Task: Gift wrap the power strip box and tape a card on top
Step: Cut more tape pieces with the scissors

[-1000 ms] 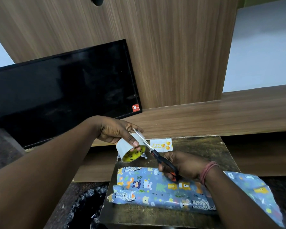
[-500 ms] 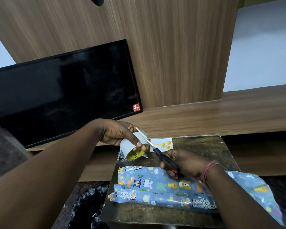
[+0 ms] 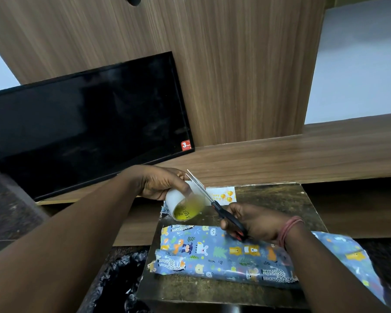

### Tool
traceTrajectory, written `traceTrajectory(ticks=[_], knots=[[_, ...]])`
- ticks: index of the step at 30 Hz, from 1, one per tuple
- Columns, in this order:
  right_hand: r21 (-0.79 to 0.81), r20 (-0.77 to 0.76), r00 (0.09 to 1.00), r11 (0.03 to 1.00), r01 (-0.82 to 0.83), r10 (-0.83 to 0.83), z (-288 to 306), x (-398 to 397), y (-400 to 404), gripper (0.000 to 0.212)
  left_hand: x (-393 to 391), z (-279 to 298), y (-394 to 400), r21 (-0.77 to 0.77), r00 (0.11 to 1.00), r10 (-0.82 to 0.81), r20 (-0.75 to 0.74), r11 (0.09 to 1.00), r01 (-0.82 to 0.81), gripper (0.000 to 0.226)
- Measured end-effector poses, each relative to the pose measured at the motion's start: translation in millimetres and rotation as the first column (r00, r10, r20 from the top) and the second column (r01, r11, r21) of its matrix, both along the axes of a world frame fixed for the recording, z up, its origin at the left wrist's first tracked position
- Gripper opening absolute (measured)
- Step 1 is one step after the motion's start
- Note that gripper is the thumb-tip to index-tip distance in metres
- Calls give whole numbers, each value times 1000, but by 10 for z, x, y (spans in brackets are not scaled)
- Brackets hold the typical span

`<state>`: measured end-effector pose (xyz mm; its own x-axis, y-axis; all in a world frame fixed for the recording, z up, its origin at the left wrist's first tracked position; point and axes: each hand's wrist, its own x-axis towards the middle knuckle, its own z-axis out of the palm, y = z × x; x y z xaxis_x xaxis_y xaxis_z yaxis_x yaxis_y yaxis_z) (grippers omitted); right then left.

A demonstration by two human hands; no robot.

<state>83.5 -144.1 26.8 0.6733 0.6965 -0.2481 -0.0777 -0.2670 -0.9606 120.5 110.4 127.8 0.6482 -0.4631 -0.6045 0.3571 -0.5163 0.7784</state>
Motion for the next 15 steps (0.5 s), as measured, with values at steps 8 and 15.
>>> traceTrajectory(ticks=[8, 15], knots=[[-211, 171, 981, 970, 123, -88, 21, 30, -13, 93, -16, -16, -52, -8, 998, 61, -7, 998, -61, 53], [-165, 69, 995, 983, 81, -70, 7, 58, -114, 8, -2, -3, -56, 126, 999, -27, -21, 992, 29, 41]])
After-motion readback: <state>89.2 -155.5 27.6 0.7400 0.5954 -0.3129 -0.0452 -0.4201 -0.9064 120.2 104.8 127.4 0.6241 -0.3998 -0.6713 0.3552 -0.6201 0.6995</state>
